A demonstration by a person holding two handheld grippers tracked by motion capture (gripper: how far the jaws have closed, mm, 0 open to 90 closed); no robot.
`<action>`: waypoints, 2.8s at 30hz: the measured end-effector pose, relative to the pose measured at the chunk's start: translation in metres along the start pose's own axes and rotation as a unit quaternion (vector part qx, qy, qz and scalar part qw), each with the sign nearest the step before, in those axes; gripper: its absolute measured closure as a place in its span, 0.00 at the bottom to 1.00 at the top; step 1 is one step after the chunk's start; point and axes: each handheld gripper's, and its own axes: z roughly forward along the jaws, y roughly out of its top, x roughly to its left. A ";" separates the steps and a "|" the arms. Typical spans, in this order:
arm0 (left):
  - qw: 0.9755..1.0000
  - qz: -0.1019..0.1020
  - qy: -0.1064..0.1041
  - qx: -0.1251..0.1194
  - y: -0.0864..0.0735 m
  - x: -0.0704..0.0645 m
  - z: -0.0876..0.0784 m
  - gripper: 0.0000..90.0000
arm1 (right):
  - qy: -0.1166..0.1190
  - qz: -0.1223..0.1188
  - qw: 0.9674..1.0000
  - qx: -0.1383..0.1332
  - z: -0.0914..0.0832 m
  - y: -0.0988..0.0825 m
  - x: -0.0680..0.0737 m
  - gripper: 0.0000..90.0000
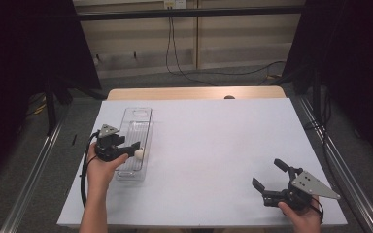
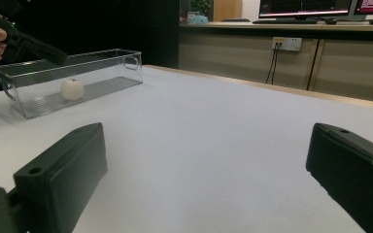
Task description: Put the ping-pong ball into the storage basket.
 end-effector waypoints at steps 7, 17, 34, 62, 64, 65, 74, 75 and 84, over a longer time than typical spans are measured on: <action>1.000 -0.002 -0.011 -0.012 0.001 0.000 -0.004 0.26 | 0.002 -0.003 1.000 0.000 -0.001 0.000 -0.001 0.01; 1.000 -0.006 -0.016 -0.025 0.002 -0.003 -0.009 0.14 | 0.003 -0.002 1.000 -0.001 0.001 0.000 0.000 0.01; 0.998 0.011 -0.035 -0.051 -0.003 -0.007 -0.017 0.04 | -0.001 -0.003 1.000 -0.001 0.000 0.000 -0.001 0.01; 0.994 0.019 -0.052 -0.092 -0.021 -0.009 -0.033 0.04 | 0.001 -0.004 1.000 -0.002 -0.001 0.000 -0.002 0.01; 0.994 0.019 -0.056 -0.096 -0.023 -0.009 -0.036 0.04 | 0.001 -0.004 1.000 -0.001 -0.001 0.000 -0.002 0.01; 0.994 0.019 -0.053 -0.097 -0.024 -0.008 -0.037 0.04 | 0.001 -0.004 1.000 -0.002 -0.001 0.000 -0.002 0.01; 0.992 0.019 -0.057 -0.107 -0.034 -0.003 -0.045 0.04 | 0.001 -0.003 1.000 -0.002 -0.001 0.000 -0.002 0.01; 0.993 0.023 -0.055 -0.106 -0.035 -0.002 -0.046 0.04 | -0.001 -0.001 1.000 -0.003 0.000 0.000 -0.002 0.01; 0.990 0.017 -0.054 -0.125 -0.043 0.002 -0.053 0.04 | -0.001 -0.003 1.000 -0.003 -0.001 0.000 -0.003 0.01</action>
